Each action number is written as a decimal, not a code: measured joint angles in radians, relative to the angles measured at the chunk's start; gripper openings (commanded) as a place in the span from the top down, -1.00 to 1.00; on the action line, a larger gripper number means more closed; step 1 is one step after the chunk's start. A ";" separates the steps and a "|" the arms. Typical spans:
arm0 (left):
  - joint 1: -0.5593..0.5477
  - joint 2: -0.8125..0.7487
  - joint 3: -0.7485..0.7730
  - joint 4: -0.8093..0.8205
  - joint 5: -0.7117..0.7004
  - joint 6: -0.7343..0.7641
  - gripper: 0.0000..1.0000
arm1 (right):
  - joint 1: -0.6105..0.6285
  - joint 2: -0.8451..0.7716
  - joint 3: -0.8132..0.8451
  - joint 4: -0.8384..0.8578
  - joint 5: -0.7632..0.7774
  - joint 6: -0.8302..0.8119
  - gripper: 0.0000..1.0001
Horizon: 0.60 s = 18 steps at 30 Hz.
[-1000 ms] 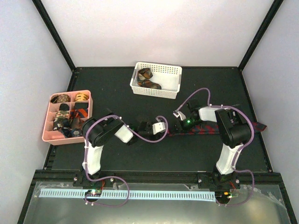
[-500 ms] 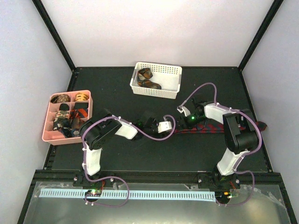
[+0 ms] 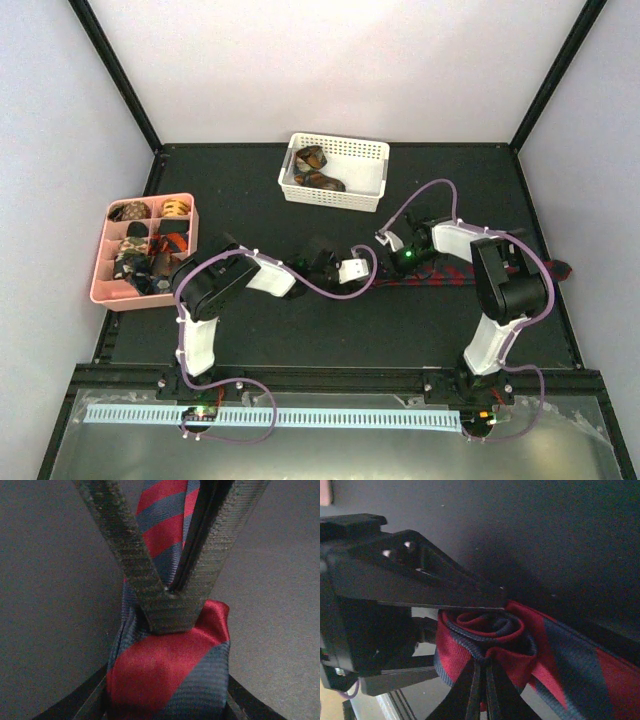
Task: Roll the ties
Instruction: Roll the tie at the center of the board.
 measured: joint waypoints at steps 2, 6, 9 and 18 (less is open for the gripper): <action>0.000 0.000 0.000 0.005 -0.006 -0.003 -0.19 | -0.005 0.000 -0.002 -0.001 0.015 -0.002 0.97; 0.014 -0.002 -0.021 0.043 0.005 -0.028 -0.52 | -0.031 0.000 -0.003 -0.003 0.068 -0.013 0.97; 0.035 -0.013 -0.061 0.080 0.038 -0.056 -0.61 | -0.044 0.002 -0.003 -0.004 0.110 -0.025 0.97; 0.056 0.045 -0.107 0.272 0.133 -0.141 -0.72 | -0.046 -0.002 -0.030 0.024 0.167 -0.034 0.97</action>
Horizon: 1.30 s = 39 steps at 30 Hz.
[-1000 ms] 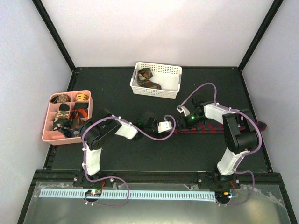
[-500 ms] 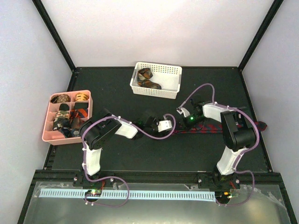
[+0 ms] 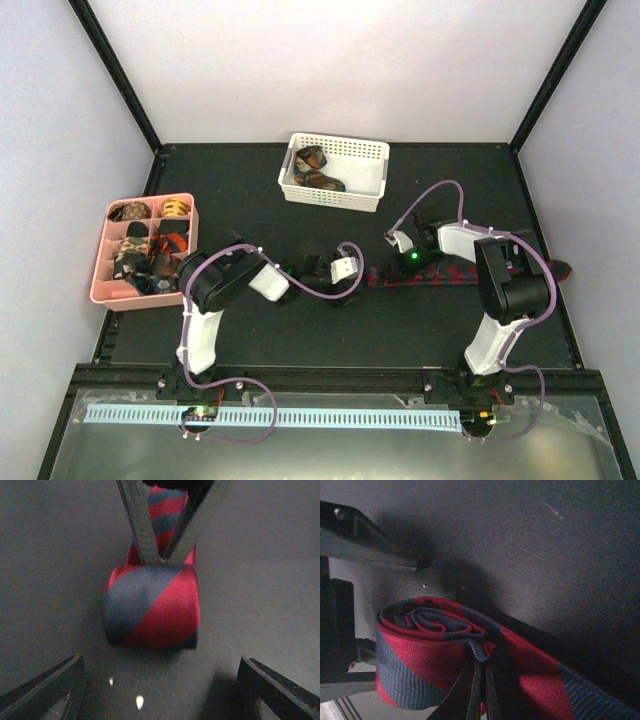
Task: Roll the ties
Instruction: Roll the tie at the center of the board.
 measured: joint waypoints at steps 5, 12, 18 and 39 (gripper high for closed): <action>-0.004 0.077 0.047 0.100 0.018 -0.048 -0.70 | 0.013 0.002 -0.005 0.028 -0.006 0.019 0.97; -0.004 0.084 0.032 0.136 0.015 -0.053 -0.51 | 0.083 0.058 0.035 0.067 -0.066 0.037 0.97; -0.003 0.064 0.000 0.140 0.006 -0.047 -0.01 | 0.111 0.080 0.048 0.083 -0.101 0.040 0.97; -0.031 -0.039 0.028 -0.123 -0.101 0.060 0.16 | 0.093 -0.007 0.053 0.041 -0.227 0.102 0.09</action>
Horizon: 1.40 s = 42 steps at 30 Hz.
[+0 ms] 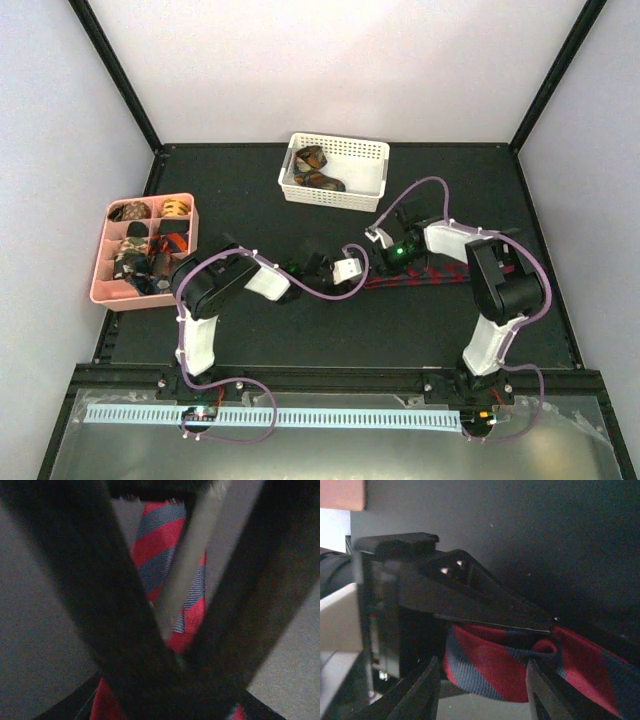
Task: Roll the ties
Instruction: Roll the tie at the center of the board.
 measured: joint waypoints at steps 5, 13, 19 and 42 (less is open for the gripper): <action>-0.004 0.000 0.010 -0.018 -0.007 0.002 0.16 | 0.022 0.055 0.000 0.005 0.007 0.016 0.51; -0.004 0.000 0.021 -0.038 -0.006 0.003 0.01 | 0.021 0.056 0.004 -0.001 0.056 0.013 0.97; 0.004 0.000 0.020 -0.027 -0.006 -0.003 -0.57 | -0.010 0.056 -0.001 -0.008 0.076 -0.008 0.97; -0.012 0.142 0.045 0.248 0.073 -0.104 -0.05 | -0.099 0.084 -0.038 0.003 0.086 -0.019 0.97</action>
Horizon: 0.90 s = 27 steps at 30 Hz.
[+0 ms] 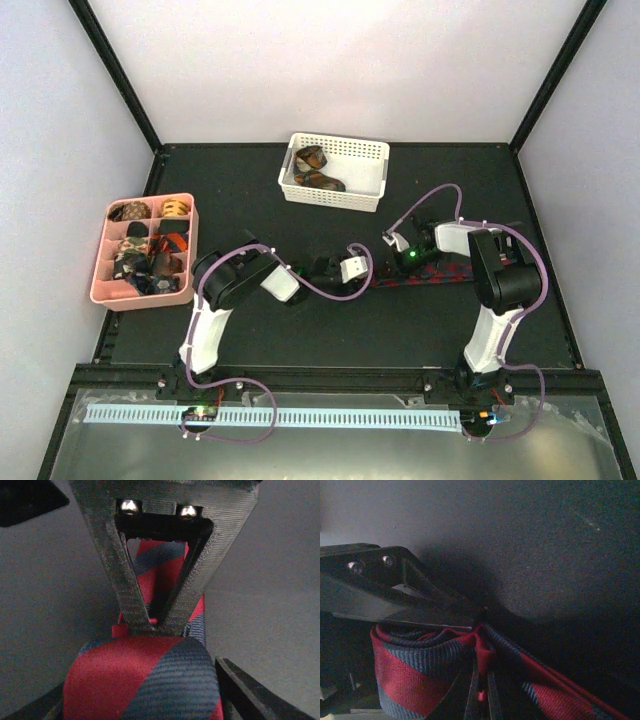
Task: Roll the ties
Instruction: Roll the tie at the center of the board.
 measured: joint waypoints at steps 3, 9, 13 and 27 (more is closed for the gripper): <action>-0.006 0.004 0.019 -0.022 -0.020 0.004 0.14 | -0.003 0.000 -0.004 0.006 -0.008 -0.001 0.95; -0.008 -0.040 0.023 -0.126 -0.058 0.055 0.36 | -0.001 -0.003 -0.011 0.016 -0.020 -0.013 0.64; -0.014 -0.073 0.029 -0.209 -0.085 0.092 0.38 | -0.002 -0.021 -0.010 -0.007 -0.019 -0.050 0.45; -0.019 -0.102 0.075 -0.376 -0.102 0.159 0.39 | -0.019 -0.105 -0.006 -0.093 -0.083 -0.087 0.15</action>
